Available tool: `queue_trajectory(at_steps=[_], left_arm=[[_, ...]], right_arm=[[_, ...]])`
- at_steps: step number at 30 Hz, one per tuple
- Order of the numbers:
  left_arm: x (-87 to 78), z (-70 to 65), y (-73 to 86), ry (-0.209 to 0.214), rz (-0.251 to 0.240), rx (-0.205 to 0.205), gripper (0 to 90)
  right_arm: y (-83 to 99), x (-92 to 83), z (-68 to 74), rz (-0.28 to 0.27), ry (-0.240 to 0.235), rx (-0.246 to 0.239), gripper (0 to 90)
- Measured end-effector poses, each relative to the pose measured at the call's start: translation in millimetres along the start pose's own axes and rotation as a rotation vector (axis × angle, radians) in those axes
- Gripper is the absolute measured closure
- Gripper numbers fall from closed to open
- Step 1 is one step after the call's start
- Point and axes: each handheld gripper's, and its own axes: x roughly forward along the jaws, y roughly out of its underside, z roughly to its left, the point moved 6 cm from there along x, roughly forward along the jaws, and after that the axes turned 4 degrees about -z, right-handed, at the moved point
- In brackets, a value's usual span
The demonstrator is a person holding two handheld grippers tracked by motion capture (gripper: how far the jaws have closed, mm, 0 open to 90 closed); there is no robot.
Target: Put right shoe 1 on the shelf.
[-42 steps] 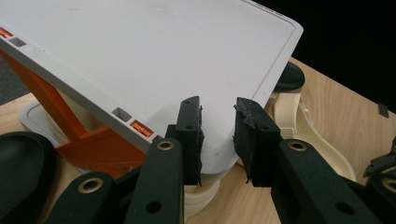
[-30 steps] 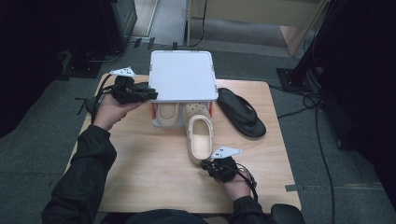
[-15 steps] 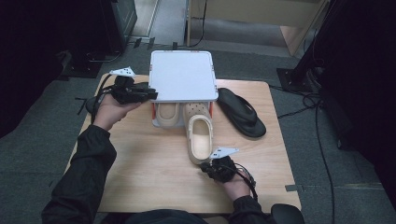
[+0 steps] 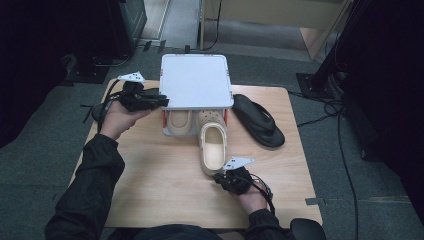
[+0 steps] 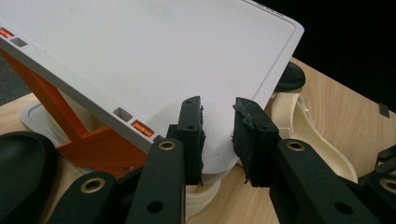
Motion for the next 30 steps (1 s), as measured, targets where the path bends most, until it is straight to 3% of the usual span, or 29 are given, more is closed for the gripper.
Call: queue_trajectory(at_steps=[11, 22, 30], left_arm=[[0.1, 0.3, 0.1, 0.002, -0.002, -0.005, 73.6], [0.0, 0.4, 0.1, 0.0, -0.002, -0.007, 73.9], [-0.1, 0.7, 0.1, 0.003, -0.003, -0.009, 73.9]], right_arm=[[-10.9, 0.0, -6.7, -0.049, 0.028, 0.014, 83.4], [-25.5, 5.9, -10.7, -0.073, 0.034, -0.032, 84.1], [-32.0, 5.1, -22.2, -0.09, 0.058, -0.011, 84.1]])
